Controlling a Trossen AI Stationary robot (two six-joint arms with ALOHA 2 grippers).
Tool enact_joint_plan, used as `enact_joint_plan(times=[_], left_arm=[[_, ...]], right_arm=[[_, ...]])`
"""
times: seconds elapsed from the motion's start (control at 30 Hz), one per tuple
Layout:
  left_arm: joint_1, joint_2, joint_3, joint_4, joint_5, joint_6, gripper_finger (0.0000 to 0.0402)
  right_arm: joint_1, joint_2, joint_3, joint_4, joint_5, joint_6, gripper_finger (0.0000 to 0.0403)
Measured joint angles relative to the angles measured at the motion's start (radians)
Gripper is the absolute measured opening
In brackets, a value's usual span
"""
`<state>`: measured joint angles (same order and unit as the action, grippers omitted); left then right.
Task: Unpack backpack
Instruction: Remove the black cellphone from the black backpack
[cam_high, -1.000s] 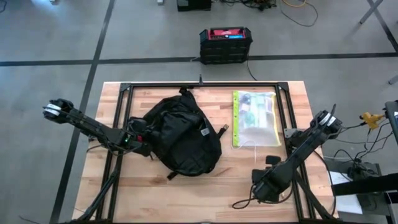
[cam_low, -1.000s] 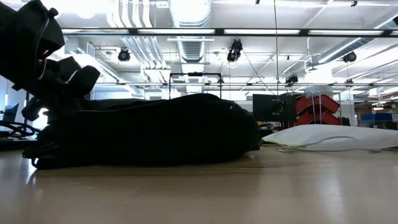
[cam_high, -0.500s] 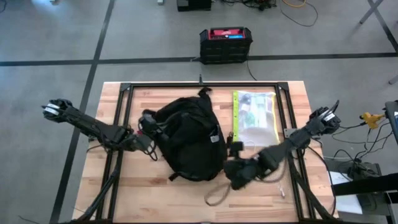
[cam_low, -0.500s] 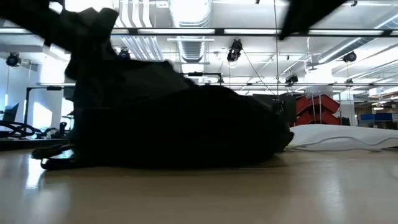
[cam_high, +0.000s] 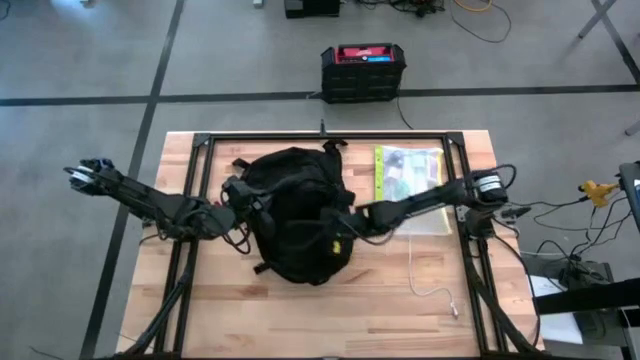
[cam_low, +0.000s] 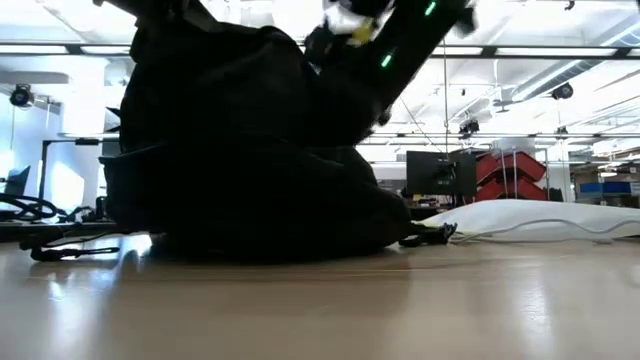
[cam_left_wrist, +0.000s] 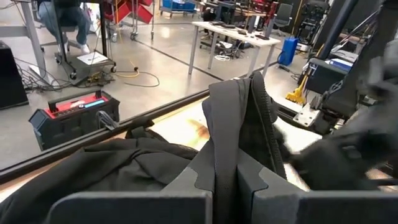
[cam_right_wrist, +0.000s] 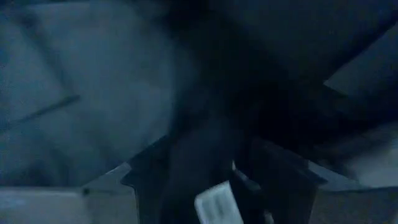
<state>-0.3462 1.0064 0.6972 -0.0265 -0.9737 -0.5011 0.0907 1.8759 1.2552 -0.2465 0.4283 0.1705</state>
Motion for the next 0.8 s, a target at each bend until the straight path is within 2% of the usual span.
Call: enact_joint_plan(times=[0.1, 0.2, 0.4, 0.5, 0.63, 0.67, 0.73, 0.8], left_arm=[[0.0, -0.001, -0.004, -0.006, 0.01, 0.0, 0.0001], [0.0, -0.001, -0.005, -0.031, 0.015, -0.004, 0.0001], [0.0, -0.001, -0.005, -0.099, 0.009, -0.03, 0.0001], [0.0, -0.001, -0.006, -0.126, -0.033, -0.042, 0.0001], [0.004, 0.0, -0.006, -0.157, -0.063, -0.063, 0.0001], [0.004, 0.0, -0.006, -0.162, -0.065, -0.066, 0.0001], [0.004, 0.002, -0.006, -0.167, -0.069, -0.071, 0.0001], [0.004, 0.005, -0.006, -0.167, -0.081, -0.078, 0.0001]], right_arm=[[-0.067, 0.06, 0.0, 0.033, 0.011, 0.074, 0.019], [-0.12, 0.1, 0.0, 0.052, 0.069, 0.139, 0.0155], [-0.153, 0.137, 0.0, 0.099, 0.068, 0.123, 0.002], [-0.162, 0.136, 0.001, 0.104, -0.052, 0.102, 0.0012], [-0.148, 0.103, 0.0, 0.097, -0.402, 0.04, 0.0002], [-0.134, 0.092, -0.002, 0.09, -0.459, 0.026, 0.0002], [-0.108, 0.061, -0.003, 0.081, -0.466, 0.021, 0.0003], [-0.09, 0.026, -0.002, 0.092, -0.368, 0.013, 0.0001]])
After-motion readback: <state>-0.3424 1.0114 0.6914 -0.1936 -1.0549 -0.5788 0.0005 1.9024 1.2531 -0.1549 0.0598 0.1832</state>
